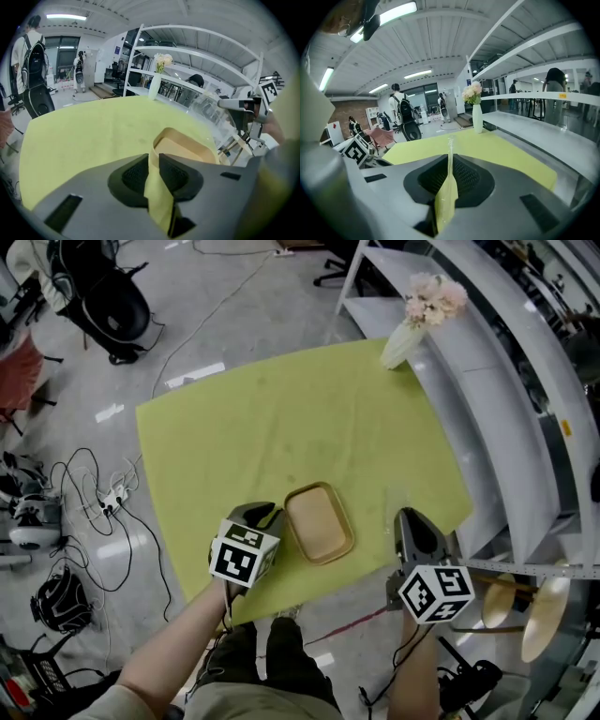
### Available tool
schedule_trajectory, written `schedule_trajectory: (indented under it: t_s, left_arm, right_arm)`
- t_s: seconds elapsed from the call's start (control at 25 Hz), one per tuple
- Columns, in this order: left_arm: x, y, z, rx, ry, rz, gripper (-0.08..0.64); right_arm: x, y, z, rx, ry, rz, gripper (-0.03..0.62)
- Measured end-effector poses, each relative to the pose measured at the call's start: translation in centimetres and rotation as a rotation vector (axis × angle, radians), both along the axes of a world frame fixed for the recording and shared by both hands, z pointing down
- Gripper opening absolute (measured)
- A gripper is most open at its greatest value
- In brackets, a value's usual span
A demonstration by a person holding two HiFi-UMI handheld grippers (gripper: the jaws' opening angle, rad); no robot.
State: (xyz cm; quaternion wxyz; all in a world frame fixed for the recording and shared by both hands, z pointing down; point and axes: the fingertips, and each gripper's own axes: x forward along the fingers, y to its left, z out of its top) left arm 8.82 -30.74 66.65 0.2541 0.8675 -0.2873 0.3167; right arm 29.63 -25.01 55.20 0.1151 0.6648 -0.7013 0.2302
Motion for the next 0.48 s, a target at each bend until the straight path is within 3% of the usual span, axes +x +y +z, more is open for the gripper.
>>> schedule_trajectory:
  t_s: [0.4,0.48]
  left_arm:
    - [-1.1,0.4,-2.6,0.039,0.012,-0.030,0.075]
    - [-1.4,0.8,-3.4,0.043,0.020,-0.035,0.074]
  right_arm:
    - [-0.4,-0.3,3.8,-0.119,0.366,-0.099,0.041]
    - [-0.5,-0.2,4.8,-0.145,0.402,-0.112,0.041]
